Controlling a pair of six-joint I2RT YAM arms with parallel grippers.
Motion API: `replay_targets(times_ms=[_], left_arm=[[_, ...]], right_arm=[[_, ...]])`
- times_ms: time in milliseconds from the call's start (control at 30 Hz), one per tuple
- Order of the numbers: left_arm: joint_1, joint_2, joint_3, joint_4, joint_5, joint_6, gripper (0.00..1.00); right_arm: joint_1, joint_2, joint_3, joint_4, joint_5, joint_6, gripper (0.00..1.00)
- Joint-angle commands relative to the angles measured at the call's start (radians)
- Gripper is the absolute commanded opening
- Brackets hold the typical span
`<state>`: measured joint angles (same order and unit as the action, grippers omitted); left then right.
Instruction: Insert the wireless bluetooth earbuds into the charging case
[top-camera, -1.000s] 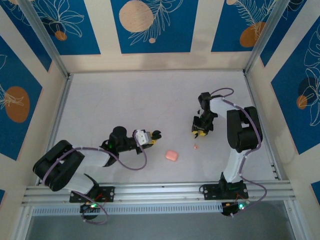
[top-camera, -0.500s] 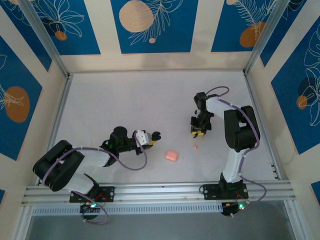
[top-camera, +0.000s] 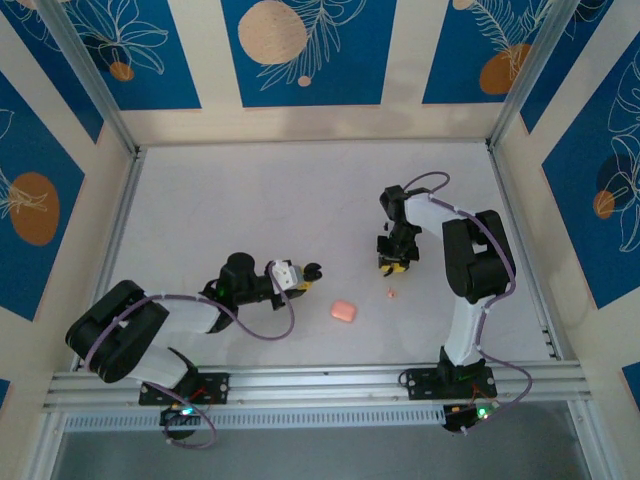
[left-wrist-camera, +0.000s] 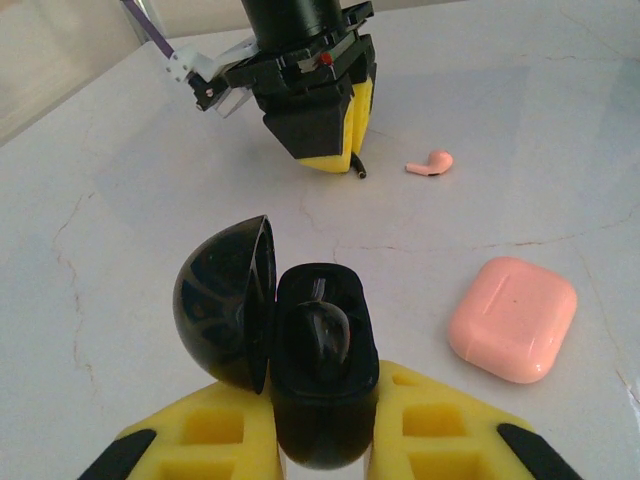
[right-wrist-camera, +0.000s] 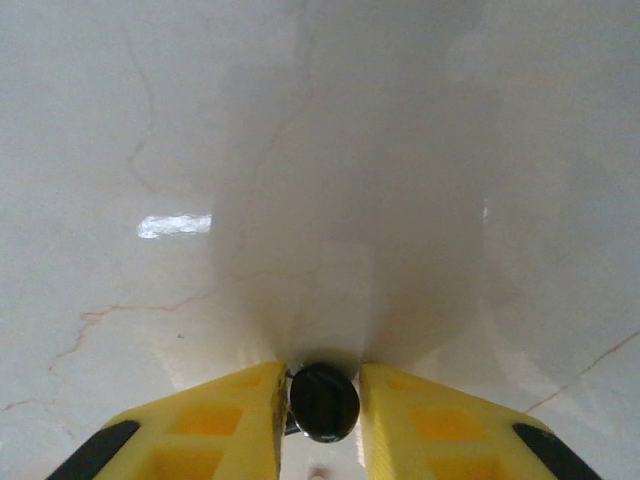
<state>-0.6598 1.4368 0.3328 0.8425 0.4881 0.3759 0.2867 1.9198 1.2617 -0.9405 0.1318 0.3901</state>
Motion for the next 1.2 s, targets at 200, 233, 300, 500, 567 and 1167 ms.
replay_targets(times_ms=[200, 233, 300, 500, 567, 1167], left_arm=[[-0.010, -0.022, 0.026, -0.029, 0.003, 0.005, 0.19], [-0.010, -0.021, 0.025, -0.029, 0.002, 0.005, 0.19], [-0.010, -0.017, 0.025, -0.029, 0.003, 0.003, 0.19], [-0.010, 0.066, 0.039, 0.017, -0.013, -0.037, 0.19], [-0.012, 0.109, 0.047, 0.053, -0.008, -0.061, 0.18], [-0.043, 0.311, 0.103, 0.295, -0.042, -0.236, 0.18]], right_arm=[[0.018, 0.010, 0.019, -0.034, 0.022, -0.088, 0.21], [0.020, 0.003, 0.018, -0.033, 0.025, -0.095, 0.21], [0.025, -0.020, 0.009, -0.020, 0.032, -0.110, 0.20], [0.071, -0.139, -0.040, 0.068, 0.050, -0.145, 0.19], [0.094, -0.176, -0.055, 0.103, 0.060, -0.153, 0.19], [0.351, -0.416, -0.168, 0.409, 0.224, -0.266, 0.19]])
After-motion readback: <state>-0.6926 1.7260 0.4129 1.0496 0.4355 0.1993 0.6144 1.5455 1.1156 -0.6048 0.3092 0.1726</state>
